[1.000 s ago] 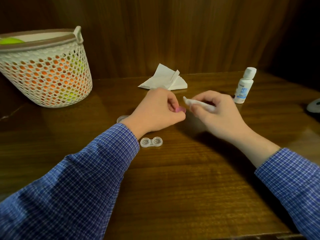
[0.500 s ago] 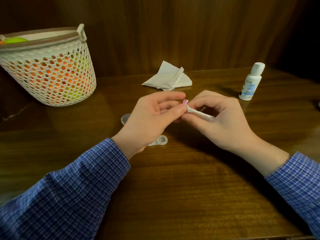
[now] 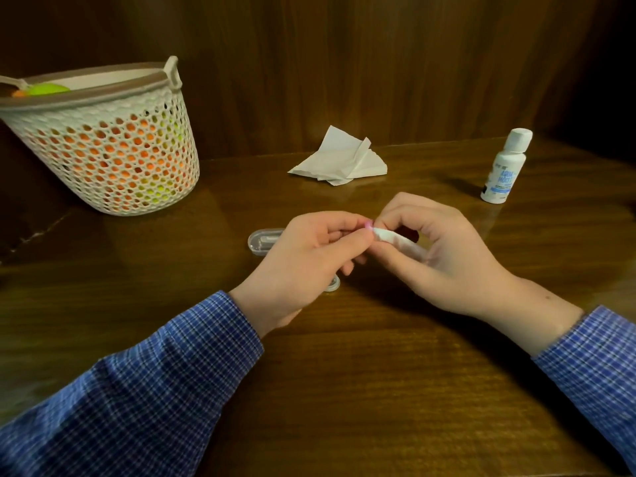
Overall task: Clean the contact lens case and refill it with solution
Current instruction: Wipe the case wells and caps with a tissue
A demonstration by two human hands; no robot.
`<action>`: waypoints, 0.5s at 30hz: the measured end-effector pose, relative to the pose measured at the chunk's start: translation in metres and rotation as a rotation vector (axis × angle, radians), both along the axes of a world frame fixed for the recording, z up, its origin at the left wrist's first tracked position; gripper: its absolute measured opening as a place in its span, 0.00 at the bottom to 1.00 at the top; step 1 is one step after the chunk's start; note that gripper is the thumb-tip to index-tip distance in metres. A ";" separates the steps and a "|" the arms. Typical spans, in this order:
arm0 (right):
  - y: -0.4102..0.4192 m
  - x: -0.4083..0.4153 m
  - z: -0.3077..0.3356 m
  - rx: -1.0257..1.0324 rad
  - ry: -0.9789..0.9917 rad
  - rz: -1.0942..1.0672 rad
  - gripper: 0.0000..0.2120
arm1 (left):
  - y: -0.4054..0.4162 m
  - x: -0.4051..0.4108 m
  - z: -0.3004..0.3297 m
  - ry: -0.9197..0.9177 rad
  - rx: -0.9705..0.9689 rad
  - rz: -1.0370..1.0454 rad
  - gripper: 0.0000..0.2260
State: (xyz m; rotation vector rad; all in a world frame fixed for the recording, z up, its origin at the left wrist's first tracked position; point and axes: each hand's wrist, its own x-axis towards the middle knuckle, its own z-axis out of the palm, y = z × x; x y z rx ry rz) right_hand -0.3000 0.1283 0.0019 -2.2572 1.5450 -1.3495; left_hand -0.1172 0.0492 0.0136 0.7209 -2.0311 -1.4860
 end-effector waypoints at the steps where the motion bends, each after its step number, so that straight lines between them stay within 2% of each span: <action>1: -0.001 0.000 -0.001 -0.014 0.016 -0.005 0.04 | 0.001 0.000 0.000 0.012 0.034 0.016 0.10; 3: -0.001 -0.001 -0.003 -0.041 0.048 -0.015 0.04 | 0.004 -0.001 -0.001 0.019 0.063 0.048 0.11; 7: -0.001 0.000 -0.003 -0.054 0.066 -0.007 0.05 | 0.006 -0.005 -0.005 -0.058 0.000 0.068 0.12; 12: 0.000 -0.001 -0.001 -0.028 0.045 0.016 0.06 | 0.005 -0.005 -0.005 -0.021 -0.032 0.043 0.06; 15: 0.001 -0.001 0.001 -0.024 0.040 0.007 0.06 | 0.005 -0.005 -0.004 0.009 0.006 0.036 0.07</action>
